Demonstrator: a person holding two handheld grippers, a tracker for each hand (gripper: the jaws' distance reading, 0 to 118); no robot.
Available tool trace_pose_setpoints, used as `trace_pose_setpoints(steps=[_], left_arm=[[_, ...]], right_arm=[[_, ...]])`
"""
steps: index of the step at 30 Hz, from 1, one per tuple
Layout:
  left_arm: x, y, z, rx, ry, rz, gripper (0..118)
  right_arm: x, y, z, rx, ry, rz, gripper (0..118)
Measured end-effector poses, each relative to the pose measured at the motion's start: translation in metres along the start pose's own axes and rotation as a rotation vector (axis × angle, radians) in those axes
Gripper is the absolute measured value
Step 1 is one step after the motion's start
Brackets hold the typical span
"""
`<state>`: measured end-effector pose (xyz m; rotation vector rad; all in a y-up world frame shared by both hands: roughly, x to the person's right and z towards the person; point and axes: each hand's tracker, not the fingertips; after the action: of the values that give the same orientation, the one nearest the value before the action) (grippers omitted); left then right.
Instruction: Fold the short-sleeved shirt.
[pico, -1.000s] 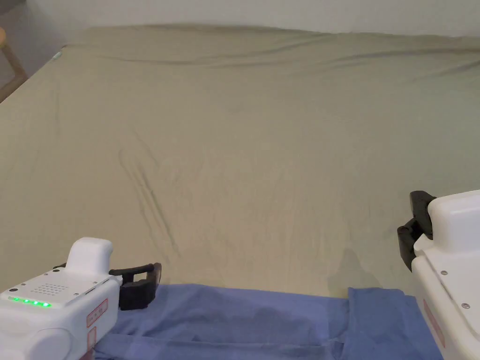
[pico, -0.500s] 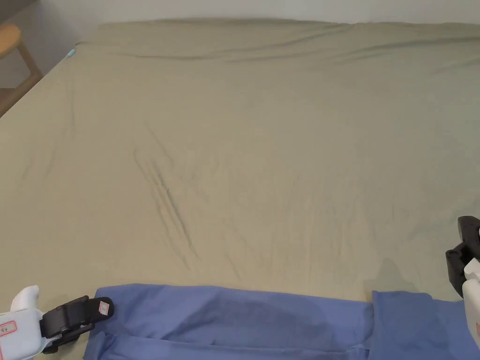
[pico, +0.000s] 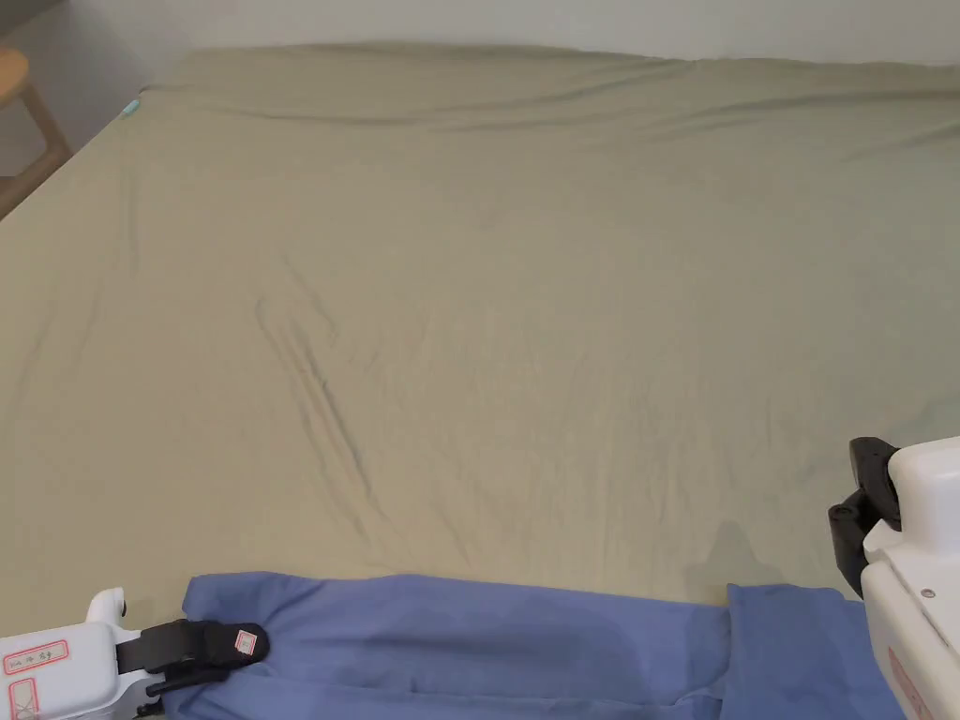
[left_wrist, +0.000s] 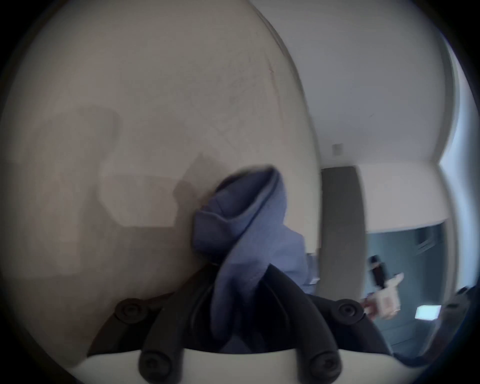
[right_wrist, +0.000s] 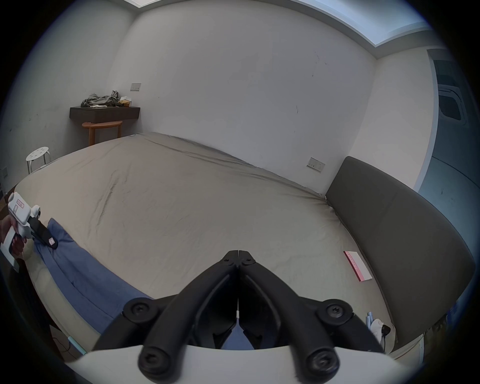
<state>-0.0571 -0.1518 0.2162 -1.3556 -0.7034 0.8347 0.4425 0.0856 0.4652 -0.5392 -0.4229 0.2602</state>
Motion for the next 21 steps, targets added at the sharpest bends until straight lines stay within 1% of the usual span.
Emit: trace_pose_setpoints(steps=[1,2,3,6,9,11,12,14,19,21], left_arm=[[0.004,0.0,-0.001,0.03,-0.044,0.059,11],[0.009,-0.002,-0.004,0.037,-0.004,0.003,11],[0.016,-0.006,-0.006,0.051,-0.002,-0.036,11],[0.024,-0.008,-0.008,0.07,0.049,-0.083,11],[0.041,-0.008,-0.003,0.107,0.163,-0.191,11],[0.056,-0.008,-0.004,0.114,0.264,-0.284,11],[0.061,-0.006,-0.003,0.111,0.307,-0.304,11],[0.071,-0.004,-0.001,0.123,0.339,-0.369,11],[0.079,0.006,0.013,0.165,0.337,-0.375,11],[0.08,0.011,0.02,0.187,0.381,-0.406,10]], right_arm=[[-0.001,0.0,0.0,-0.003,0.006,-0.004,2],[-0.001,0.0,0.0,-0.006,0.012,-0.01,2],[-0.001,-0.001,0.0,-0.007,0.014,-0.012,2],[-0.003,-0.002,0.001,-0.011,0.017,-0.011,2],[-0.002,-0.002,0.003,-0.013,0.01,0.005,2],[0.002,-0.001,0.004,-0.013,-0.001,0.008,2],[0.004,-0.001,0.005,-0.012,-0.006,0.007,2],[0.007,0.0,0.005,-0.012,-0.017,0.001,2],[0.012,0.001,0.008,-0.009,-0.036,-0.005,2],[0.013,0.0,0.008,-0.009,-0.04,-0.004,2]])
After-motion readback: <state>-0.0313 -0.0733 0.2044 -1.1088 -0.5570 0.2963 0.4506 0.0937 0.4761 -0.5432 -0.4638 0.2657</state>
